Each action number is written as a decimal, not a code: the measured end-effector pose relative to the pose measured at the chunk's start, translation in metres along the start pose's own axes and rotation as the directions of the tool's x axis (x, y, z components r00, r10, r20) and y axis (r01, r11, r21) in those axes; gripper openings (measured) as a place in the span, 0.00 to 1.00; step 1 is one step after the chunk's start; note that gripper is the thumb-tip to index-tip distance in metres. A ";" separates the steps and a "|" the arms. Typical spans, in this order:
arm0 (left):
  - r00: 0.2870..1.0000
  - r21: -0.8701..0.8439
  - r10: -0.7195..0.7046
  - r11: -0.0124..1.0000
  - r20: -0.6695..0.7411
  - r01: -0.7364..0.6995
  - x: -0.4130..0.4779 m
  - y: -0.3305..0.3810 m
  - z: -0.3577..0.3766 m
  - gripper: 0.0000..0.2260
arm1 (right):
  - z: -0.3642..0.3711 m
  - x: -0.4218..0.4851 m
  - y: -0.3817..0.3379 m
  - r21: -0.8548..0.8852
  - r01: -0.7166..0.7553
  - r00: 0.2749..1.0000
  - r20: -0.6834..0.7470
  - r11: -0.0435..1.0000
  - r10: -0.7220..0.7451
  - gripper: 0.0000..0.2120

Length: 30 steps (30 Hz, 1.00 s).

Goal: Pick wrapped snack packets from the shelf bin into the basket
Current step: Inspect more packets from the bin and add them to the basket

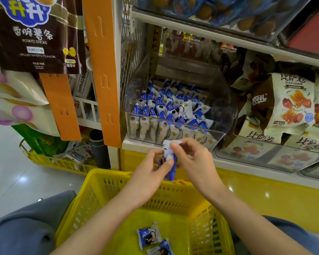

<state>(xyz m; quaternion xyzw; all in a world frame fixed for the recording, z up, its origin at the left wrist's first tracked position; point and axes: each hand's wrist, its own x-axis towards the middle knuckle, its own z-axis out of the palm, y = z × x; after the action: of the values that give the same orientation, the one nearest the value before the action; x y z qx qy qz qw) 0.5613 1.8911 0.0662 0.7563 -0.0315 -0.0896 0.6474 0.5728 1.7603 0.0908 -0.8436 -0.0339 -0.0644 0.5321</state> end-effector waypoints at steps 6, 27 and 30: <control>0.983 -0.440 -0.182 0.880 0.035 0.178 0.003 0.009 -0.004 0.12 | 0.007 -0.004 -0.003 -0.011 0.043 0.984 0.174 0.999 -0.040 0.10; 0.994 -0.329 -0.097 0.941 -0.052 0.074 0.000 0.006 -0.002 0.08 | 0.004 -0.002 -0.002 -0.080 0.118 0.990 0.092 0.990 -0.110 0.10; 0.991 -0.357 -0.126 0.928 -0.044 0.102 0.001 0.007 0.000 0.11 | 0.006 -0.002 -0.002 -0.070 0.075 0.996 0.046 0.995 -0.072 0.14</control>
<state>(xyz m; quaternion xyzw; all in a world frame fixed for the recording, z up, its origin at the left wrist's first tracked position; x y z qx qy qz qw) 0.5626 1.8901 0.0726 0.6305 0.0506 -0.1059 0.7673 0.5708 1.7665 0.0896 -0.8615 -0.0741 -0.0669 0.4979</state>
